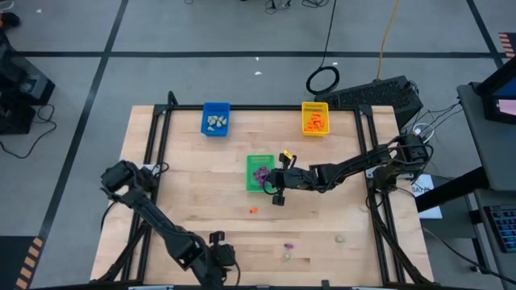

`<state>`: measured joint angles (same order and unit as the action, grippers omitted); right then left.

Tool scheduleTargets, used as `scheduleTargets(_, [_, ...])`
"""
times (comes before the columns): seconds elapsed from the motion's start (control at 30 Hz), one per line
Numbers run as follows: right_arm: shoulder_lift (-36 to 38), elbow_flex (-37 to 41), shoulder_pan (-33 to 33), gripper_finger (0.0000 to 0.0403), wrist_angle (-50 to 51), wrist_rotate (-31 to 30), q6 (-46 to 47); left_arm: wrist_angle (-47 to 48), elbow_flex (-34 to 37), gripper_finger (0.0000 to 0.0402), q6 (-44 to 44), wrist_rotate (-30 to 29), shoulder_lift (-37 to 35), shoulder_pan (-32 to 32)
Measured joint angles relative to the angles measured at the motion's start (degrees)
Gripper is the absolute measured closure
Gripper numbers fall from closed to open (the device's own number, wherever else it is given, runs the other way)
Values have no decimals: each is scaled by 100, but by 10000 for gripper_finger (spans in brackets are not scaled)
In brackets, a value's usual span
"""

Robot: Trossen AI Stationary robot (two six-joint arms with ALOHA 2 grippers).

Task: Sort Halloween decoration
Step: Put the white skull toy into the blue bin

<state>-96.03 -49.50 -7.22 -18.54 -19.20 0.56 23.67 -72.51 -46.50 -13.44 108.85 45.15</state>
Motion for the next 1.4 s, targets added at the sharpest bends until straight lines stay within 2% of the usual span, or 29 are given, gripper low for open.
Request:
scheduleTargets(0.27, [0,0,0,403,21,0,12,654,0,253,-272,124,103,-2])
scheduleTargets(0.5, [0,0,-2,403,21,0,22,387,40,252,-271,123,103,-7])
scheduleTargets(0.6, [0,0,0,403,21,0,22,369,68,234,-367,128,102,-7])
scheduleTargets(0.8, [0,0,-2,403,24,2,24,411,70,174,-418,101,103,-66])
scheduleTargets(0.93, [0,0,0,403,43,2,24,421,69,166,-377,125,276,-92])
scheduleTargets(1.2, [0,0,0,403,76,2,24,404,33,201,-254,238,529,-53])
scheduleTargets(1.4, [0,0,-2,403,80,2,24,461,35,268,-254,179,536,-55])
